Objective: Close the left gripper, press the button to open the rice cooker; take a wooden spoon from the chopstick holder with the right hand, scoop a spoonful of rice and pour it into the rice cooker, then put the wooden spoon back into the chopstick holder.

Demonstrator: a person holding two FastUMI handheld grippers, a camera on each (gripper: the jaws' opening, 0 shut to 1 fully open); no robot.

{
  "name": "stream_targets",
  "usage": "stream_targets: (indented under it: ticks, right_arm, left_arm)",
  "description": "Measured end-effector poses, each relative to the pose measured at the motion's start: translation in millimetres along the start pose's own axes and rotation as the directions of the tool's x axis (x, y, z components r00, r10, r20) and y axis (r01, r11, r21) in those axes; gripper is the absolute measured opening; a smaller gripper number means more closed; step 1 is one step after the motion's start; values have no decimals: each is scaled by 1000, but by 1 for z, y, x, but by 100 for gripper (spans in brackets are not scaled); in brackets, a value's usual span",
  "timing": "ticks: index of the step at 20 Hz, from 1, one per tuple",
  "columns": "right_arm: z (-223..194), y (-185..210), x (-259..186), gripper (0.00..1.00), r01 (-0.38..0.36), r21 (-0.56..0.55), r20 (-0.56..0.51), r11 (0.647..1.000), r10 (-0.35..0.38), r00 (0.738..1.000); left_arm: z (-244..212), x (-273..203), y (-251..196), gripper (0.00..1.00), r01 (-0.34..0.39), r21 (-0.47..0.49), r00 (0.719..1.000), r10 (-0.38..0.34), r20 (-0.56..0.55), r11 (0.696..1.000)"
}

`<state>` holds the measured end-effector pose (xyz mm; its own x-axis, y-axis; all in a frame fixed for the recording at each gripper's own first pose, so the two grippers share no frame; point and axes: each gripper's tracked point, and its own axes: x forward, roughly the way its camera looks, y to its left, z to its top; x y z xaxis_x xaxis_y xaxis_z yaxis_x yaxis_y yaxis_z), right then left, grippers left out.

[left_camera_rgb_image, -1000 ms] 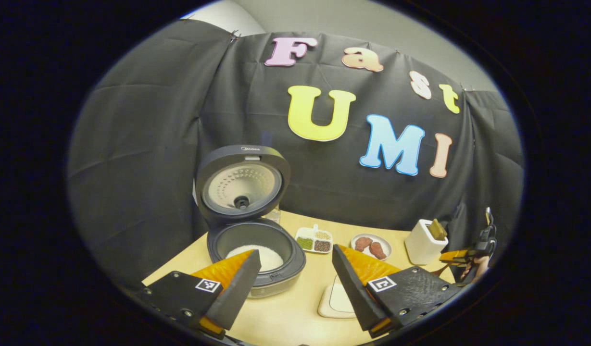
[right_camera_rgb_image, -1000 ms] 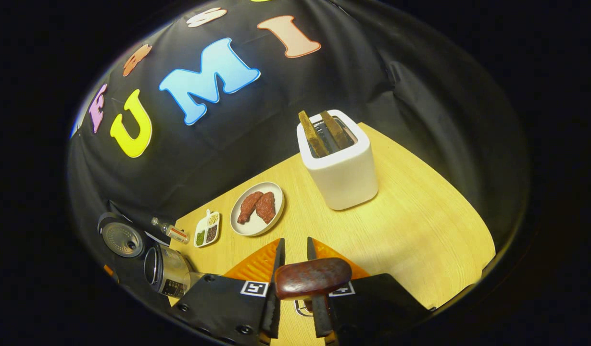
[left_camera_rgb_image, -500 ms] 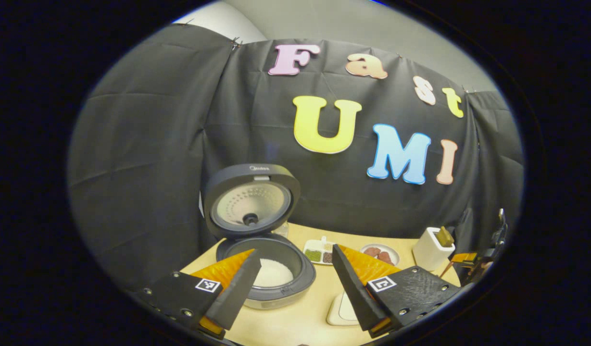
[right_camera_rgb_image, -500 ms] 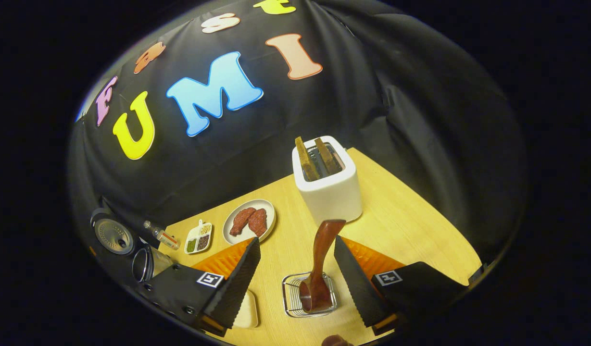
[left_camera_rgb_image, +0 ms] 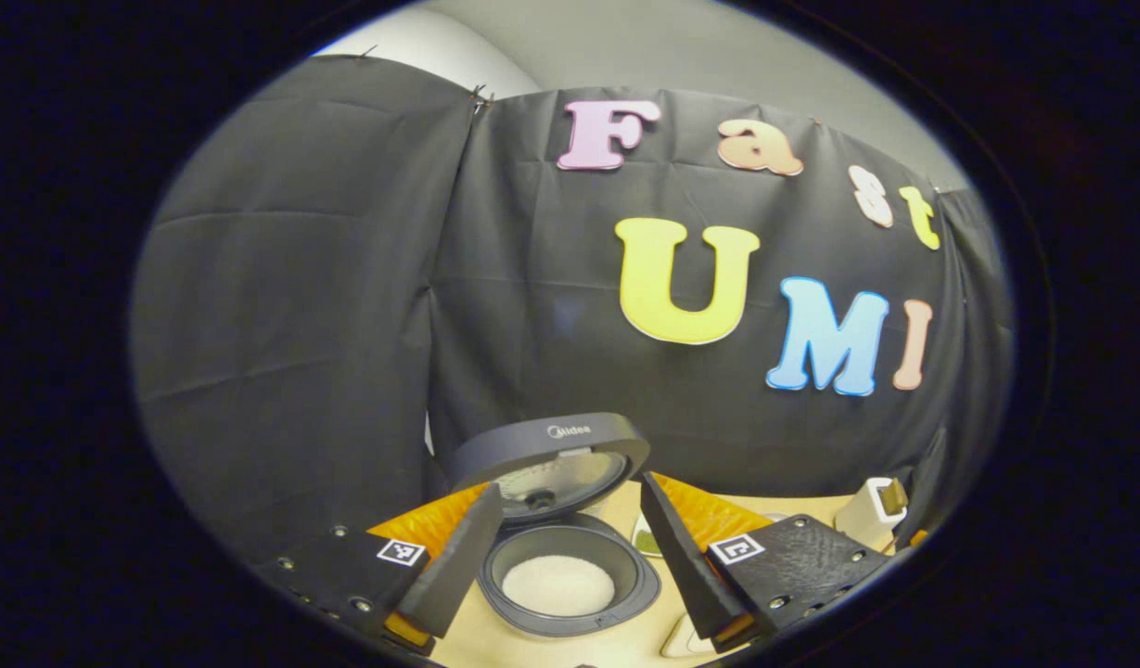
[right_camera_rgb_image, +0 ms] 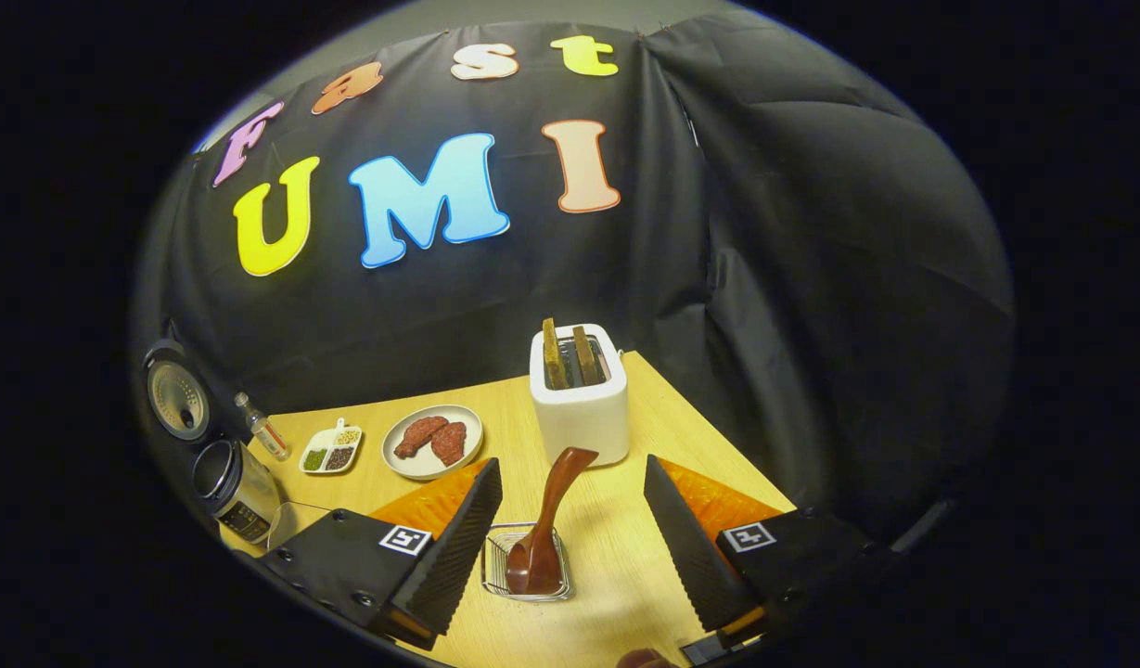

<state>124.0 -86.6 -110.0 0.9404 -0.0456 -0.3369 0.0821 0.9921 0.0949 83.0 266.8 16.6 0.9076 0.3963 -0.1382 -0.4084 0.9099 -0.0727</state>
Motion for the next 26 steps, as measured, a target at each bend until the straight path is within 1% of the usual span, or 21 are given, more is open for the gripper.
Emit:
stream_targets:
  ticks: [2,3,6,7,9,12,15,17,18,19,21,24,26]
  right_arm:
    - [-1,7,-8,98,7,3,24,1000,-7,1000]
    - [-2,13,-13,98,-1,13,27,1000,0,1000]
    - [-11,28,-26,98,-23,14,28,1000,23,999]
    - [-12,32,-30,98,-20,0,31,1000,20,999]
    - [-13,35,-41,98,3,-22,40,1000,-2,999]
    - [-18,45,-60,98,24,-10,40,1000,-24,999]
    - [-29,49,-75,98,62,1,33,998,-62,998]
    - [-38,54,-82,98,66,-6,20,998,-66,998]
    - [-41,55,-83,98,63,-9,13,998,-63,998]
    - [-43,57,-83,98,58,-9,6,998,-58,998]
    - [-44,64,-78,98,22,-6,-1,1000,-22,1000]
    - [-38,65,-68,98,-18,-17,21,1000,18,1000]
    - [-39,71,-62,98,-69,-7,16,998,69,997]
  left_arm:
    - [15,24,5,96,16,-60,1000,-15,9,998]
    - [22,36,8,94,26,-80,1000,-25,7,997]
    - [30,76,19,94,36,-85,999,-37,-10,996]
    - [34,88,18,95,50,-81,999,-52,-16,995]
    - [34,111,15,94,85,-66,995,-88,-40,994]
    - [18,146,12,95,110,-51,988,-114,-102,993]
    - [-9,169,20,95,87,-26,975,-90,-202,996]
    - [-19,169,20,95,100,-58,964,-111,-241,993]
    - [-22,166,20,97,104,-64,958,-118,-263,992]
    - [-26,161,17,97,107,-68,952,-122,-282,992]
    - [-43,147,12,96,105,-56,934,-118,-338,993]
    - [-59,126,3,97,91,-20,919,-92,-382,996]
    - [-79,112,-4,97,84,-38,899,-92,-428,996]
